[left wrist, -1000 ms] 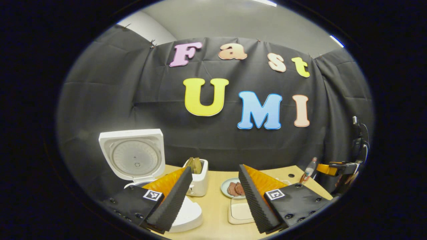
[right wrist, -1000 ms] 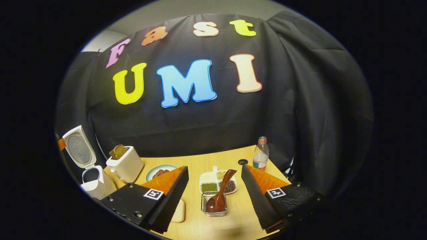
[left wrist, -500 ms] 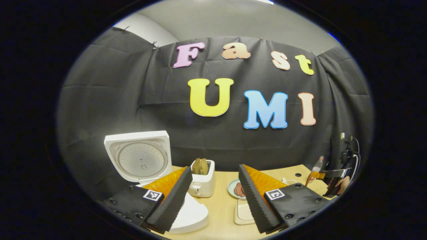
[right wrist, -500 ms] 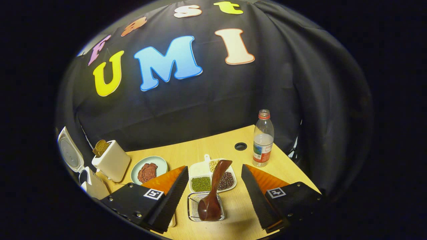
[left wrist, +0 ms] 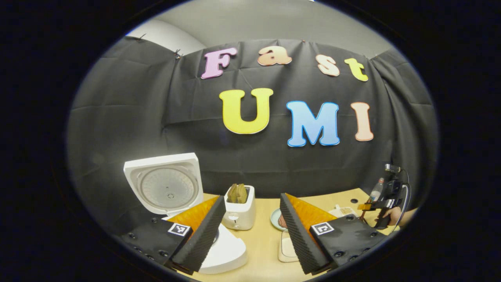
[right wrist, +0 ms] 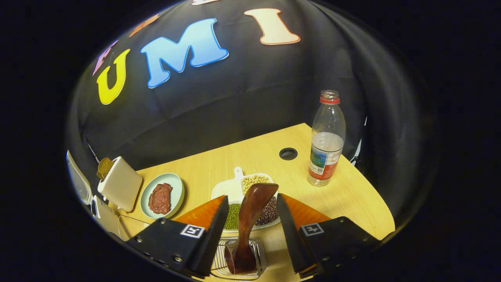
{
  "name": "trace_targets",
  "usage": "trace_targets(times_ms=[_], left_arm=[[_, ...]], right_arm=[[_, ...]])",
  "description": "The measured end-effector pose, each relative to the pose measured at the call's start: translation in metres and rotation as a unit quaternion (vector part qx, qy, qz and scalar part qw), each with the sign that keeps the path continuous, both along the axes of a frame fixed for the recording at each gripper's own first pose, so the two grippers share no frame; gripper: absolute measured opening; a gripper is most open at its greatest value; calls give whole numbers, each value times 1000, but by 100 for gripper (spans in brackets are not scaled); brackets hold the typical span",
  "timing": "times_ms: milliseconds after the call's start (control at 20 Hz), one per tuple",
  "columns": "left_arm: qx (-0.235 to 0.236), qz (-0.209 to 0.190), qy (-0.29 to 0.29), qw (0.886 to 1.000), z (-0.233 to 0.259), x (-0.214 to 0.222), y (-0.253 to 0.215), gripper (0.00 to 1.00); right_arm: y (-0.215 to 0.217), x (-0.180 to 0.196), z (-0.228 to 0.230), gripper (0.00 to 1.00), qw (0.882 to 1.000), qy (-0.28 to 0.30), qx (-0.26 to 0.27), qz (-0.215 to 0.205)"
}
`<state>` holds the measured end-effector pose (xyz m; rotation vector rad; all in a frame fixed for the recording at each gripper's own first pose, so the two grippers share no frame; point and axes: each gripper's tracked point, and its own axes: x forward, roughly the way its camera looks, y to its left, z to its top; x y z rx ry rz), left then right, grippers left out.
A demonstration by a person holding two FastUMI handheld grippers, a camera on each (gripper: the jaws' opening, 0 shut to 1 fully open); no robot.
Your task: Close the left gripper, press the button to open the rice cooker; take a wooden spoon from the chopstick holder with the right hand, scoop a spoonful of rice and pour it into the rice cooker, then put the wooden spoon back into the chopstick holder.
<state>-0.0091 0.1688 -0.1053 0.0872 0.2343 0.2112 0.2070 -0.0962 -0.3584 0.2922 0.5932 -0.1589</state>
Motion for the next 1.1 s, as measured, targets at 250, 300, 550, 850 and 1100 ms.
trace_targets(times_ms=[250,300,550,850,1100], left_arm=[[-2,-4,3,1000,-3,1,-6,96],[-5,-4,3,1000,-4,0,-6,96],[-17,-19,-6,1000,1,1,-16,97],[-19,-45,-16,999,6,-3,-22,97],[-15,-58,-30,998,13,-14,-22,97]], right_arm=[[9,-9,10,22,999,-8,53,2],[12,-15,13,22,998,-11,61,4],[21,-36,41,6,998,-47,40,0],[30,-55,102,6,996,-92,21,2],[50,-74,146,6,992,-120,45,13]])
